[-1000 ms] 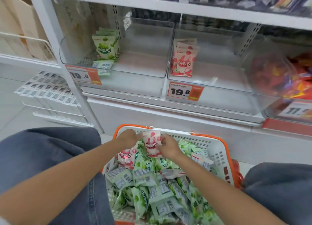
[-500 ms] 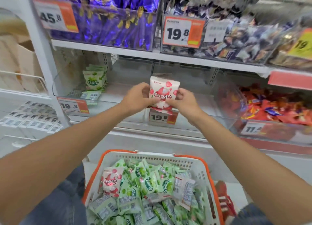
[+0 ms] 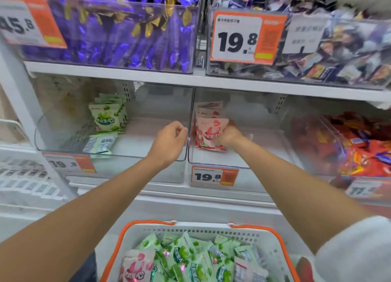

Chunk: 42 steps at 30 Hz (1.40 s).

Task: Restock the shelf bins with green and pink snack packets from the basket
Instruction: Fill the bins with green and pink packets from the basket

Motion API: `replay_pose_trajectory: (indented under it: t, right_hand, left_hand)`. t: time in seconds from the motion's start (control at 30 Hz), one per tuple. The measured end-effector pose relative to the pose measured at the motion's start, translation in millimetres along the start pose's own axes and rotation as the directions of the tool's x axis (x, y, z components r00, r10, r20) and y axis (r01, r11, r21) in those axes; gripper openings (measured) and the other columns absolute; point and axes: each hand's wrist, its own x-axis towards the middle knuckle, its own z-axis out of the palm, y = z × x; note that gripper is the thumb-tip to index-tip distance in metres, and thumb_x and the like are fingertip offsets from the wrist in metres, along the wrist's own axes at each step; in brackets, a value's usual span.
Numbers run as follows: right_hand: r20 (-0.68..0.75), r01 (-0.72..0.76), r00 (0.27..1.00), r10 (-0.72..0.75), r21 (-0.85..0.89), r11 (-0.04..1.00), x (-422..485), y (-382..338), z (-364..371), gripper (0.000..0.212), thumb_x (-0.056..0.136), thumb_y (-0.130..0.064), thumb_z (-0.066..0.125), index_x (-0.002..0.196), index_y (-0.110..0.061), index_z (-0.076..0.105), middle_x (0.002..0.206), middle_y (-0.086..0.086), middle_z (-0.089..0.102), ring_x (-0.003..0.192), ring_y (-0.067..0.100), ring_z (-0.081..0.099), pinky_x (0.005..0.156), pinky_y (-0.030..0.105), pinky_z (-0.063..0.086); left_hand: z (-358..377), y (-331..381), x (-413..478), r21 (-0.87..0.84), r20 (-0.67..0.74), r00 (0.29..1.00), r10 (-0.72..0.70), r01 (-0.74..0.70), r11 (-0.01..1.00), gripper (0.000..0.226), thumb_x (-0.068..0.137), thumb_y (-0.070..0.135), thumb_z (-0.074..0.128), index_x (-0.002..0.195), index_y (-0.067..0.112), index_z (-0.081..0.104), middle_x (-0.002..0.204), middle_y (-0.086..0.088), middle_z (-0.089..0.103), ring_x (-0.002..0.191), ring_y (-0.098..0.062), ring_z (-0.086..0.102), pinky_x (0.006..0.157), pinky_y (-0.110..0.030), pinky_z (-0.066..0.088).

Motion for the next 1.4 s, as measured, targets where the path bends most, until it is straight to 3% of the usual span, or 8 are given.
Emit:
replay_pose_trajectory:
  t: [0.27,0.47,0.57,0.7,0.9,1.07,1.23,1.4]
  right_hand:
    - [-0.038,-0.03,0.999,0.029,-0.012,0.999,7.1,-5.3,19.4,0.052,0.075,-0.01,0.079,0.12,-0.007,0.053,0.122,0.009,0.062,0.115,0.025,0.059,0.097,0.034,0.051]
    - [-0.06,-0.075,0.995,0.078,0.052,0.996,-17.5,-0.1,-2.7,0.031,0.08,-0.01,0.077,0.098,-0.006,0.052,0.108,0.006,0.061,0.105,0.021,0.06,0.082,0.028,0.05]
    - [-0.193,0.025,0.981,-0.032,-0.038,0.999,-49.6,-3.3,-11.6,0.023,0.088,-0.009,0.067,0.103,-0.007,0.05,0.101,0.005,0.058,0.09,0.02,0.054,0.066,0.025,0.045]
    - [-0.333,0.267,0.893,-0.301,-0.147,0.953,-103.6,-2.0,-10.5,0.012,0.086,-0.009,0.061,0.096,-0.015,0.058,0.092,-0.001,0.065,0.086,0.018,0.062,0.075,0.036,0.054]
    - [-0.214,0.457,0.834,-0.509,-0.251,0.854,-183.7,35.7,36.4,0.008,0.085,-0.013,0.054,0.085,-0.019,0.05,0.072,-0.006,0.054,0.068,0.021,0.053,0.062,0.034,0.043]
    - [0.235,0.172,0.965,-0.118,-0.226,0.959,-202.0,121.2,106.5,0.006,0.086,-0.011,0.055,0.089,-0.016,0.057,0.086,0.0,0.06,0.081,0.021,0.058,0.069,0.03,0.045]
    - [0.455,-0.067,0.852,0.259,-0.397,0.916,-198.5,163.1,153.5,0.037,0.095,-0.018,0.053,0.065,-0.016,0.032,0.067,0.0,0.034,0.057,0.013,0.037,0.048,0.023,0.027]
    - [0.463,-0.174,0.826,0.322,-0.333,0.927,-203.2,172.6,181.9,0.009,0.093,-0.014,0.056,0.093,-0.006,0.051,0.072,-0.001,0.038,0.06,0.009,0.038,0.047,0.021,0.028]
  left_hand:
    - [1.4,-1.0,-3.1,0.021,-0.03,1.0,0.004,-0.003,1.0,0.023,0.098,0.029,0.042,0.081,0.021,0.055,0.078,-0.002,0.067,0.078,-0.027,0.063,0.076,-0.049,0.054]
    - [-1.1,2.3,-7.3,-0.008,-0.071,0.997,-0.016,0.016,1.0,0.021,0.095,0.032,0.045,0.081,0.023,0.057,0.078,0.003,0.067,0.079,-0.022,0.066,0.077,-0.048,0.054]
    - [-5.3,14.4,-22.7,-0.011,-0.155,0.988,-0.007,0.005,1.0,0.02,0.094,0.026,0.047,0.078,0.02,0.058,0.073,0.001,0.064,0.072,-0.02,0.061,0.071,-0.041,0.052]
    - [-6.0,27.7,-59.9,0.017,-0.172,0.985,0.014,-0.012,1.0,0.022,0.093,0.026,0.048,0.074,0.018,0.055,0.065,0.002,0.059,0.06,-0.015,0.05,0.059,-0.033,0.042]
    - [12.7,-12.1,-116.2,0.19,0.109,0.985,-0.135,0.113,0.975,0.025,0.089,0.027,0.051,0.066,0.02,0.053,0.064,0.004,0.058,0.065,-0.02,0.055,0.062,-0.032,0.043]
    - [17.4,-88.4,-146.9,0.318,0.379,0.859,-0.343,0.227,0.92,0.021,0.091,0.018,0.054,0.075,0.01,0.065,0.076,-0.002,0.069,0.067,-0.015,0.063,0.069,-0.031,0.051]
    - [17.3,-135.7,-162.8,0.365,0.394,0.798,-0.455,0.318,0.875,0.019,0.09,0.014,0.052,0.074,0.011,0.061,0.072,-0.008,0.064,0.058,-0.021,0.051,0.054,-0.03,0.044]
    - [26.3,-149.5,-176.5,0.348,0.454,0.777,-0.437,0.297,0.889,0.025,0.092,0.013,0.051,0.072,0.006,0.065,0.081,-0.015,0.072,0.059,-0.018,0.056,0.053,-0.021,0.045]
